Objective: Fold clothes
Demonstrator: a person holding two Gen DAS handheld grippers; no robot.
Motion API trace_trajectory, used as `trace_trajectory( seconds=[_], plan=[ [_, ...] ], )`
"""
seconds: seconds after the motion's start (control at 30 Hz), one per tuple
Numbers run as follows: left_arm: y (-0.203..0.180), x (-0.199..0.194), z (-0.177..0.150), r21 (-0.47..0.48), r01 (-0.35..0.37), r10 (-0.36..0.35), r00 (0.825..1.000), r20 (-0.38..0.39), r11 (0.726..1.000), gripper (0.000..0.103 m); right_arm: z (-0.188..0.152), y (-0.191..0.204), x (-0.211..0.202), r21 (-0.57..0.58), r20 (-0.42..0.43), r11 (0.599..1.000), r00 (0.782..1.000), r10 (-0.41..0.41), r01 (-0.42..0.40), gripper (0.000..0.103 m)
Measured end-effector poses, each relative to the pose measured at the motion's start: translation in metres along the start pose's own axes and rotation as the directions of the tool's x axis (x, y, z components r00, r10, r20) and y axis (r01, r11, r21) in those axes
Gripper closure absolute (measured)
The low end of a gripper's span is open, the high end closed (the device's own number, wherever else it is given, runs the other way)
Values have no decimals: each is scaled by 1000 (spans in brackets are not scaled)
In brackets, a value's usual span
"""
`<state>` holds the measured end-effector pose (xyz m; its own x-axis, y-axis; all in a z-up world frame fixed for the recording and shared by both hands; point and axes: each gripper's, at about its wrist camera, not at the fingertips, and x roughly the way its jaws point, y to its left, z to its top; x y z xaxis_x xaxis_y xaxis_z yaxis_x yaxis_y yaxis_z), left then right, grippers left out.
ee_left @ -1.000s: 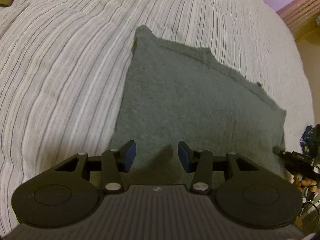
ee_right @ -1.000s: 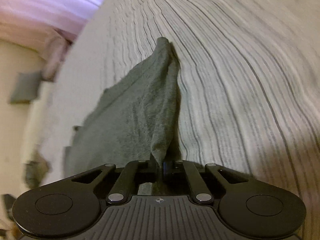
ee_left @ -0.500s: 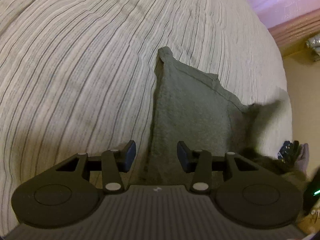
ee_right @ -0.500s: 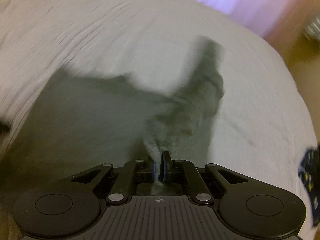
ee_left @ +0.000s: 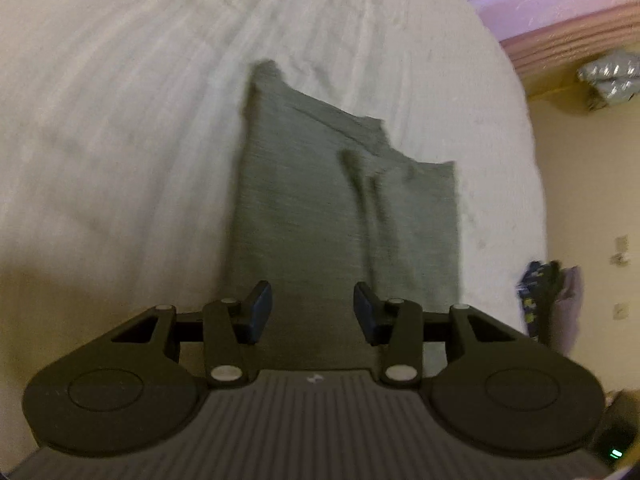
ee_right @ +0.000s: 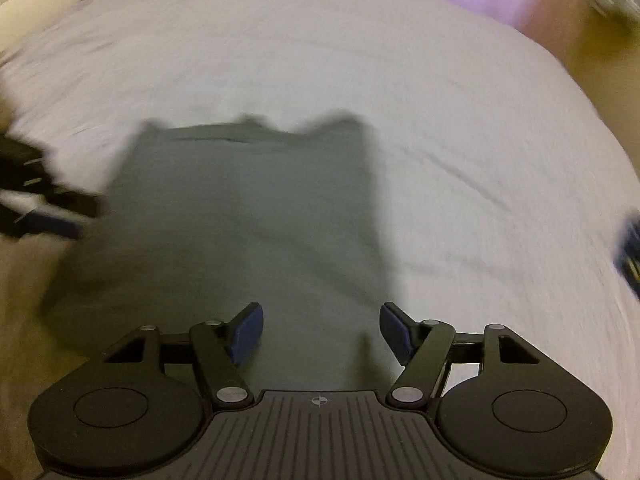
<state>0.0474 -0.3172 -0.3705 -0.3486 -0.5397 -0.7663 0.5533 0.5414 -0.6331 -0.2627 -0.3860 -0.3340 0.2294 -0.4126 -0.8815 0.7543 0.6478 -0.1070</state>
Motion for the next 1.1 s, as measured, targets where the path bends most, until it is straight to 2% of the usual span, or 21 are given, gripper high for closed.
trace_trajectory(
  seconds=[0.07, 0.17, 0.23, 0.3, 0.47, 0.53, 0.6, 0.63, 0.7, 0.8, 0.87, 0.97, 1.0, 1.1],
  plan=[
    [-10, 15, -4, -29, 41, -42, 999, -8, 999, 64, -1, -41, 10, 146, -45, 989, 999, -7, 14, 36],
    [-24, 42, -9, -60, 69, -70, 997, -15, 996, 63, -2, -99, 28, 368, -84, 930, 996, 42, -8, 36],
    [-32, 60, -13, -79, 55, -57, 998, -17, 995, 63, -2, -123, 43, 457, -111, 889, 990, 82, -23, 36],
    [-39, 78, -15, -94, 41, -42, 999, -9, 995, 63, -1, -136, 52, 493, -119, 869, 986, 117, -43, 36],
    [-43, 93, -12, -130, 42, -36, 998, 47, 991, 64, 5, -143, 63, 472, -89, 873, 978, 188, -124, 36],
    [-43, 95, -8, -135, 55, -46, 997, 68, 989, 67, 10, -142, 68, 470, -77, 868, 973, 219, -158, 36],
    [-45, 99, -5, -125, 62, -52, 995, 81, 990, 81, 14, -137, 73, 470, -75, 864, 968, 241, -179, 36],
    [-48, 102, -2, -106, 55, -48, 996, 75, 993, 102, 14, -135, 77, 467, -75, 864, 965, 251, -188, 36],
    [-57, 100, 2, -46, 21, -17, 997, 75, 999, 102, 19, -127, 83, 449, -72, 867, 958, 277, -217, 36],
    [-74, 76, 10, 58, -21, 14, 993, 120, 998, 102, 29, -112, 83, 398, -68, 882, 950, 304, -253, 36],
    [-80, 54, 19, 106, -49, 31, 986, 165, 993, 102, 34, -102, 83, 372, -60, 887, 947, 317, -273, 36],
    [-73, 27, 36, 169, -147, 106, 968, 229, 974, 102, 42, -90, 87, 353, -49, 886, 940, 338, -301, 36],
    [-67, 24, 41, 178, -174, 130, 964, 233, 968, 102, 44, -85, 91, 349, -49, 886, 938, 343, -306, 36],
    [-35, 35, 53, 140, -198, 175, 971, 160, 970, 100, 52, -71, 102, 324, -61, 895, 937, 343, -307, 36]
  ],
)
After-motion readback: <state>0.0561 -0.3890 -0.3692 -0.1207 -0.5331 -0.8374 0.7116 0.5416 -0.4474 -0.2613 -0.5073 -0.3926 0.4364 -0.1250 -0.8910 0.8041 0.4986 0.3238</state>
